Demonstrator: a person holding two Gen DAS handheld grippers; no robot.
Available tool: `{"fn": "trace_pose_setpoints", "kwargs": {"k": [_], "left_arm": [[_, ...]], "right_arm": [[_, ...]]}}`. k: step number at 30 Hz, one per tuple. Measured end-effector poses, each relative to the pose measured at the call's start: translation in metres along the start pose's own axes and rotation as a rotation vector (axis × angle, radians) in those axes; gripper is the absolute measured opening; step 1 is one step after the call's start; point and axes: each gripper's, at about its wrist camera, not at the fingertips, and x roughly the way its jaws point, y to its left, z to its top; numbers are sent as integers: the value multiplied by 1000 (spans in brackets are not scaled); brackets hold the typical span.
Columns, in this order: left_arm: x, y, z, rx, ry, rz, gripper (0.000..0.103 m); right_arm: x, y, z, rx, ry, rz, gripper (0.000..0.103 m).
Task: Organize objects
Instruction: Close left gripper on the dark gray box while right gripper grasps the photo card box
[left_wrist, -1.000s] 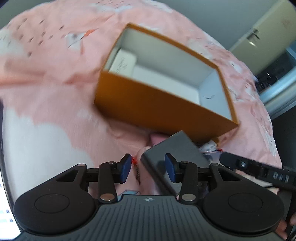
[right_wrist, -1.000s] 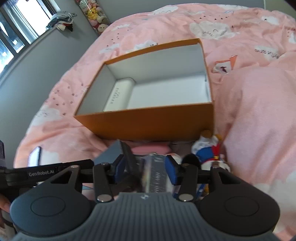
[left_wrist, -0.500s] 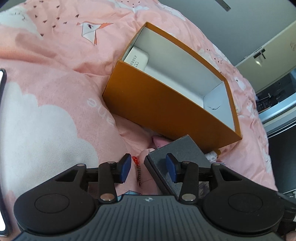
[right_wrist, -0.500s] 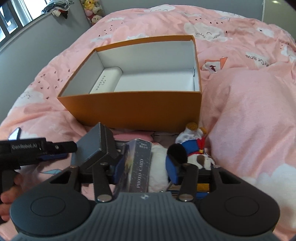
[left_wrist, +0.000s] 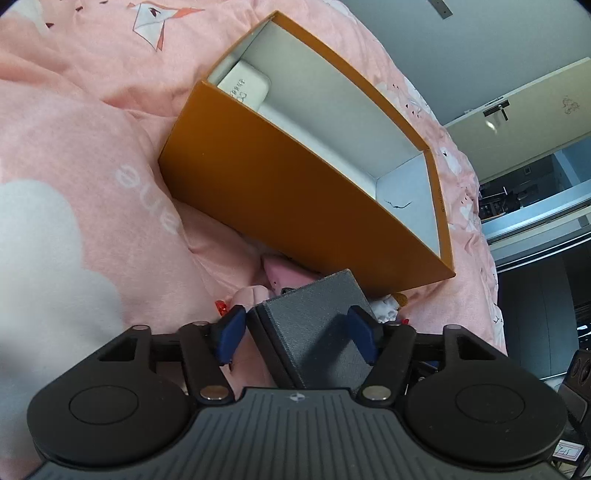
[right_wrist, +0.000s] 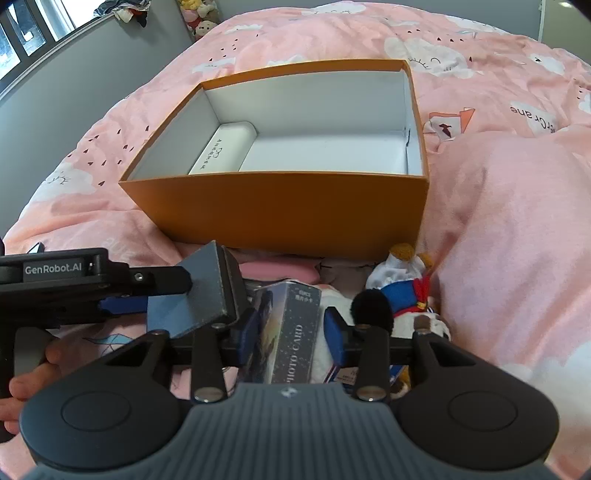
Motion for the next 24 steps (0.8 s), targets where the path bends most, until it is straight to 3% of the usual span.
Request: {"fn": "trace_pose_setpoints", "kwargs": {"k": [6, 15, 18, 22, 24], "left_arm": [[10, 5, -1, -33, 31, -68, 76], [12, 4, -5, -5, 77, -84, 86], [9, 2, -6, 10, 78, -74, 79], [-9, -3, -8, 61, 20, -43, 50], [-19, -12, -8, 106, -22, -38, 42]], "right_arm": [[1, -3, -1, 41, 5, 57, 30], [4, -8, -3, 101, 47, 98, 29], [2, -9, -4, 116, 65, 103, 29], [1, -13, -6, 135, 92, 112, 30], [2, -15, -8, 157, 114, 135, 29]]}}
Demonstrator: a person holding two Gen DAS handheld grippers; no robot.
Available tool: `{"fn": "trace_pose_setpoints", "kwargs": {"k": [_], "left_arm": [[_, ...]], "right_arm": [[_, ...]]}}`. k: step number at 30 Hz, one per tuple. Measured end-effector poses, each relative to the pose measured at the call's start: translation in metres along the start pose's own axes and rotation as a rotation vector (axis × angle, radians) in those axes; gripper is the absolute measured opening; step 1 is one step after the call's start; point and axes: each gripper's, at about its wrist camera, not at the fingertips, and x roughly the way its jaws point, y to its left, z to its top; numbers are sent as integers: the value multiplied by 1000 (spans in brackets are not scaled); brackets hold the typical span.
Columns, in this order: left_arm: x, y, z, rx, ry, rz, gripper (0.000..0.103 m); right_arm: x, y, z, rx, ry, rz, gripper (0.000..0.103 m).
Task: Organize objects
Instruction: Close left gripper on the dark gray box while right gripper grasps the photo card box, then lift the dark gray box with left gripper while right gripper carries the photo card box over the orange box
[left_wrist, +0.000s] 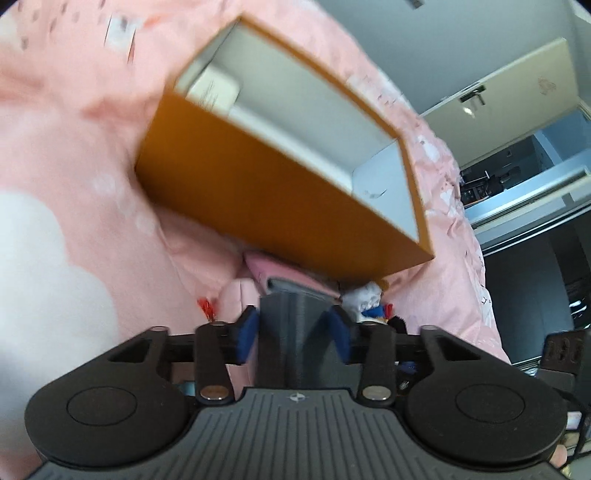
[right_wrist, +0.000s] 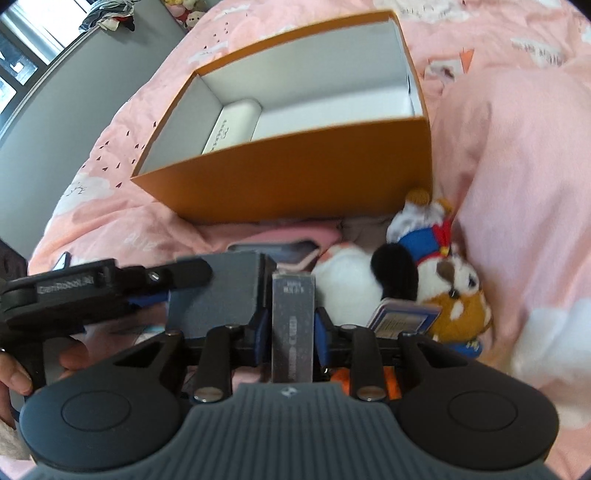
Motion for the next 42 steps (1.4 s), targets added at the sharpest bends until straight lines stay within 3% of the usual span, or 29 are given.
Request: {"fn": "trace_pose_setpoints", "kwargs": {"k": [3, 7, 11, 14, 16, 18, 22, 23, 26, 31, 37, 42], "left_arm": [[-12, -14, -2, 99, -28, -5, 41], [-12, -27, -6, 180, -2, 21, 42], [-2, -17, -6, 123, 55, 23, 45], [9, 0, -8, 25, 146, 10, 56], [12, 11, -12, -40, 165, -5, 63], [12, 12, -13, -38, 160, 0, 63], [24, 12, -20, -31, 228, 6, 86], [28, 12, -23, -32, 255, 7, 87], [26, 15, -24, -49, 247, -1, 80], [6, 8, -23, -17, 173, 7, 52], [-17, -10, -15, 90, 69, -21, 42], [-33, -27, 2, 167, -2, 4, 42]], "right_arm": [[3, -4, -3, 30, 22, 29, 28], [3, -6, -5, 41, 20, 26, 27], [3, -4, -6, 28, 16, 14, 26], [2, -6, -7, 31, 16, 19, 25], [3, -5, -7, 29, 20, 22, 26], [3, -4, -8, 19, 23, 15, 26], [4, -5, -7, 26, 36, 15, 26], [5, -5, -8, 28, 41, 17, 26], [7, -3, -8, 21, 45, 12, 26], [6, -5, -11, 30, 64, 22, 28], [1, -3, -11, 23, 35, 22, 24], [-21, 5, 6, -43, -35, 10, 24]]}}
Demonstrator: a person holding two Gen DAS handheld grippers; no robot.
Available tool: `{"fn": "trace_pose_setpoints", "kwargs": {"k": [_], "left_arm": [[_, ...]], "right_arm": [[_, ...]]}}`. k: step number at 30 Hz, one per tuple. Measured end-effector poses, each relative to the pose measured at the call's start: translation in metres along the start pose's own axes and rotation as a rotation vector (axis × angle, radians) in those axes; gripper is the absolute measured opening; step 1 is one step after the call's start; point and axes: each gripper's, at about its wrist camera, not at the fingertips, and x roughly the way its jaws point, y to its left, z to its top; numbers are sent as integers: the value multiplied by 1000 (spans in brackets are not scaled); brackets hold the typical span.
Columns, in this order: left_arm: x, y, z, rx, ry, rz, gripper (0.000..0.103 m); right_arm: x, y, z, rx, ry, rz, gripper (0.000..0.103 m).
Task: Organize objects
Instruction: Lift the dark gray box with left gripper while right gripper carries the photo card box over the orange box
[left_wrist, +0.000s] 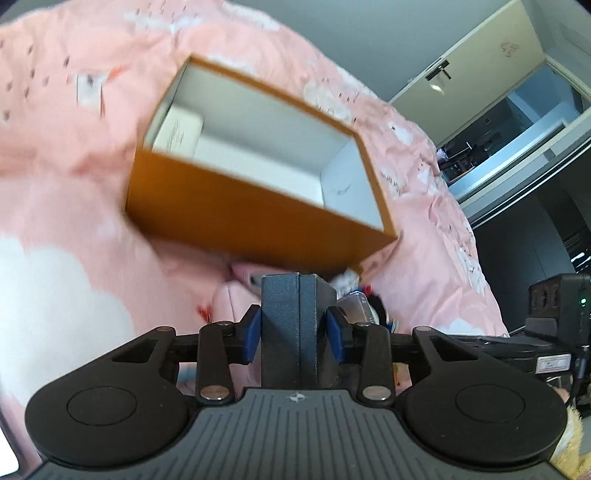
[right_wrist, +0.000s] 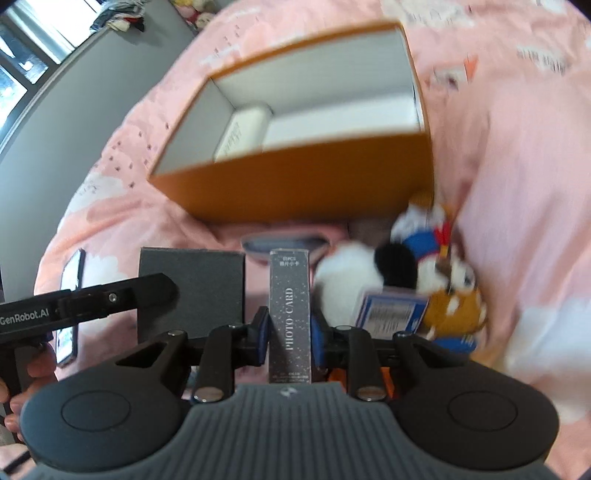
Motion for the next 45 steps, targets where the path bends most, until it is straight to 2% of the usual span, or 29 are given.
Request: {"fn": "trace_pose_setpoints", "kwargs": {"k": [3, 8, 12, 16, 20, 25, 29, 34, 39, 42, 45], "left_arm": [[-10, -9, 19, 32, -31, 0, 42], [-18, -25, 63, 117, -84, 50, 42], [-8, -36, 107, 185, -110, 96, 42], [29, -34, 148, 202, -86, 149, 42], [89, -20, 174, 209, -21, 207, 42], [154, 7, 187, 189, 73, 219, 42], [185, 26, 199, 140, 109, 208, 42], [200, 39, 210, 100, 139, 190, 42], [201, 39, 214, 121, 148, 199, 44], [201, 34, 215, 166, 147, 249, 45], [199, 27, 213, 254, 149, 328, 46]], "right_arm": [[-17, 2, 16, -25, -40, 10, 24], [-39, 2, 57, -17, -96, 123, 24], [-42, 10, 101, -54, -177, 112, 24], [-20, 2, 146, -21, -199, 84, 24], [22, -9, 181, 6, -177, 33, 24], [75, -28, 210, 36, -134, -36, 24], [109, -40, 224, 72, -84, -55, 24], [132, -48, 231, 92, -52, -59, 24], [144, -51, 232, 116, -28, -58, 24], [146, -53, 232, 130, -22, -57, 24], [145, -54, 230, 138, -19, -54, 24]]}}
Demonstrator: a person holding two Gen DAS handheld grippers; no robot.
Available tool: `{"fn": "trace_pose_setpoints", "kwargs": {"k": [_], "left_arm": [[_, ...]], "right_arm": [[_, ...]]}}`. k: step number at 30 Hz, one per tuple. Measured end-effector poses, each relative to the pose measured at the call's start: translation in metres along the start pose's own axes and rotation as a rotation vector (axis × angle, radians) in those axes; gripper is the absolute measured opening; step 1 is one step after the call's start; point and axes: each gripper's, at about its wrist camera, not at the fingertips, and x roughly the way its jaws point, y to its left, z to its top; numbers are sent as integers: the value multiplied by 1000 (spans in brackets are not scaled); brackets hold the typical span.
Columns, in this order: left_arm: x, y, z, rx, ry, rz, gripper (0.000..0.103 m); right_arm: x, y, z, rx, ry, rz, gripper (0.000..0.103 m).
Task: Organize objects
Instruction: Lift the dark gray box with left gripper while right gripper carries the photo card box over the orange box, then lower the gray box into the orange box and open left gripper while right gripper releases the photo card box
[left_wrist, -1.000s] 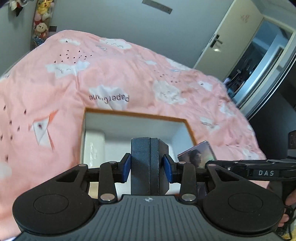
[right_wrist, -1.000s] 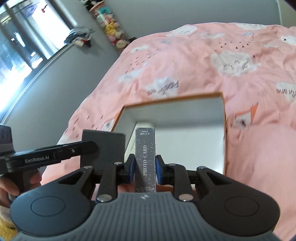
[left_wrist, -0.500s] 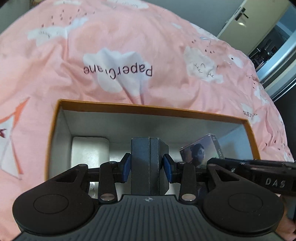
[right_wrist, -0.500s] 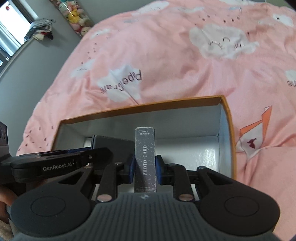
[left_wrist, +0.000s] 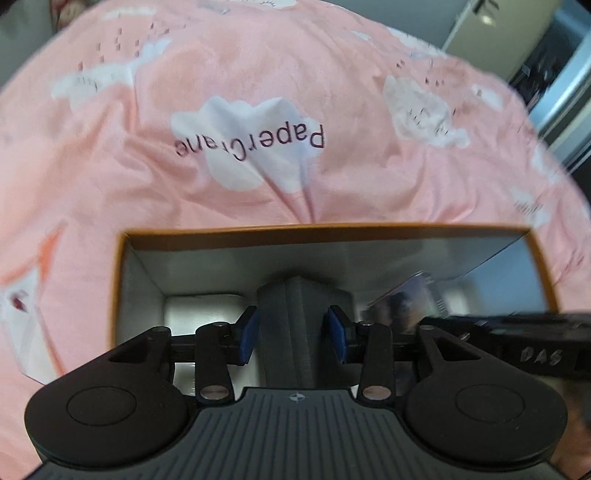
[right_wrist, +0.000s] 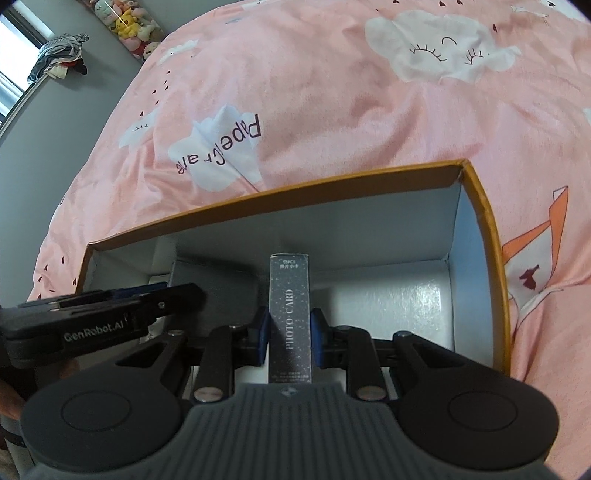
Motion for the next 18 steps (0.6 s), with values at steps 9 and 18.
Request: {"fn": "trace_pose_setpoints", "kwargs": {"k": [9, 18], "left_arm": [[-10, -9, -14, 198, 63, 29, 46], [4, -14, -20, 254, 115, 38, 46]], "right_arm": [[1, -6, 2, 59, 4, 27, 24], [19, -10, 8, 130, 34, 85, 25]]}}
